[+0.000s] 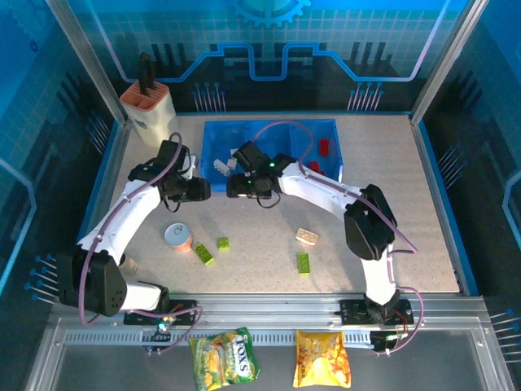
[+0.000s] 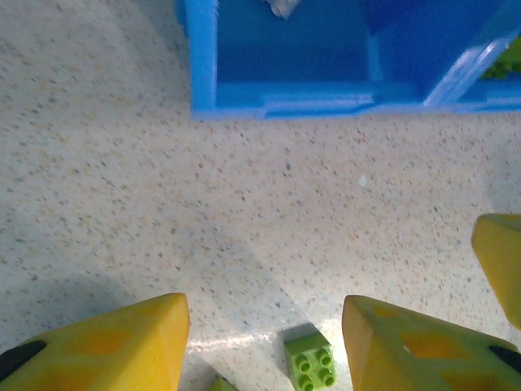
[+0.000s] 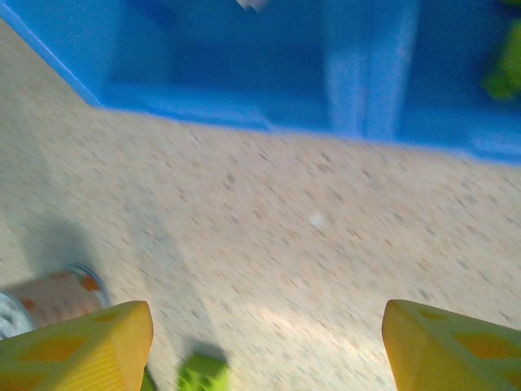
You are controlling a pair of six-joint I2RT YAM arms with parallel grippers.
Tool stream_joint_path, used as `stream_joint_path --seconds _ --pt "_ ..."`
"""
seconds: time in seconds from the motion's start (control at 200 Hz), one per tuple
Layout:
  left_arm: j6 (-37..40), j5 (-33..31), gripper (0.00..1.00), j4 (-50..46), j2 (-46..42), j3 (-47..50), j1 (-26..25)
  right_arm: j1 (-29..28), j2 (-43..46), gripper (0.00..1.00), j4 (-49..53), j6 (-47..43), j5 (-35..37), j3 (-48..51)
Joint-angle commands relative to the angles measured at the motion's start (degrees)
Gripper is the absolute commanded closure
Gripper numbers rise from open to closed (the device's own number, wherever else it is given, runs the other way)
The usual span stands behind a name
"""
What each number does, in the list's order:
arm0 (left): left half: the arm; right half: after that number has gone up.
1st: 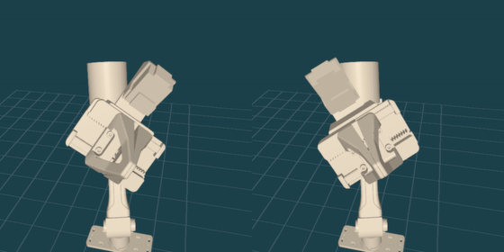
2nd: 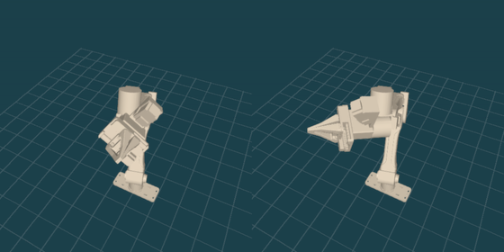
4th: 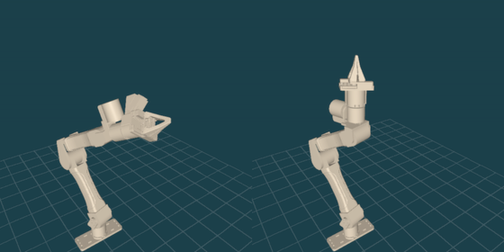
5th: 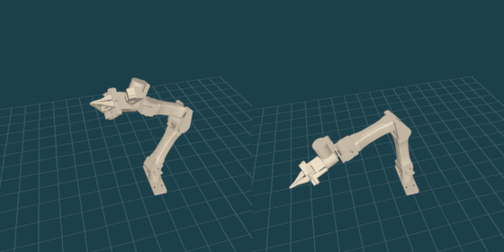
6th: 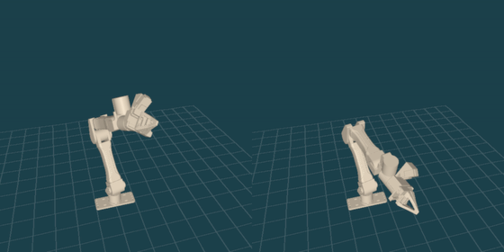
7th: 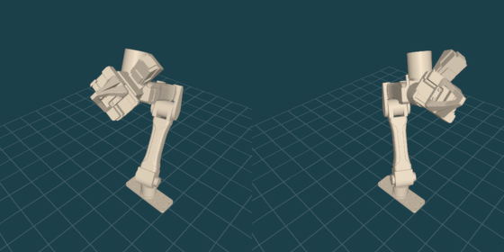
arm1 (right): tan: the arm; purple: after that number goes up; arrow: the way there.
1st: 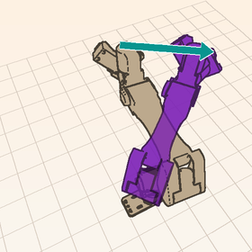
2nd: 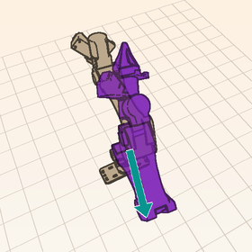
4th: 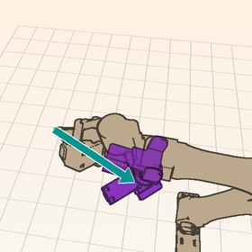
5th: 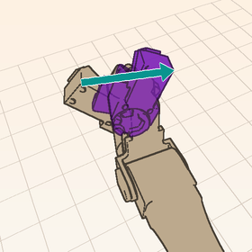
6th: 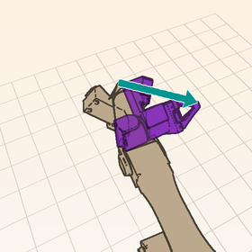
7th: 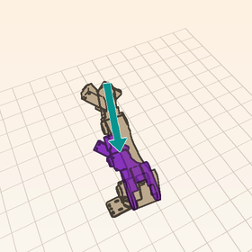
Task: Sort the legos into containers by color
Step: Place the lego in the container, then pick up the lego from the middle-left of the table.
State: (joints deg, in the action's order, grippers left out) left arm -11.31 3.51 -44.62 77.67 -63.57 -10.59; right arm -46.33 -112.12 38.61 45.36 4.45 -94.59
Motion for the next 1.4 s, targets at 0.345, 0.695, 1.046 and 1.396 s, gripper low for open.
stream_joint_path --seconds 0.345,0.695,1.046,1.396 --pt "-10.5 -3.6 0.45 -7.9 1.4 3.9 -11.5 2.1 13.8 0.26 5.8 -4.1 5.3 17.8" --pt "-18.5 -6.0 0.45 -4.4 3.7 9.2 -20.3 2.3 21.2 0.27 6.2 -4.0 8.1 26.3" --pt "-21.4 -7.2 0.46 0.4 9.6 13.4 -23.4 2.7 26.3 0.27 7.0 -4.0 9.9 28.8" --pt "-21.9 -6.6 0.51 3.2 14.6 12.9 -24.9 2.9 27.4 0.27 7.1 -3.3 9.8 29.7"
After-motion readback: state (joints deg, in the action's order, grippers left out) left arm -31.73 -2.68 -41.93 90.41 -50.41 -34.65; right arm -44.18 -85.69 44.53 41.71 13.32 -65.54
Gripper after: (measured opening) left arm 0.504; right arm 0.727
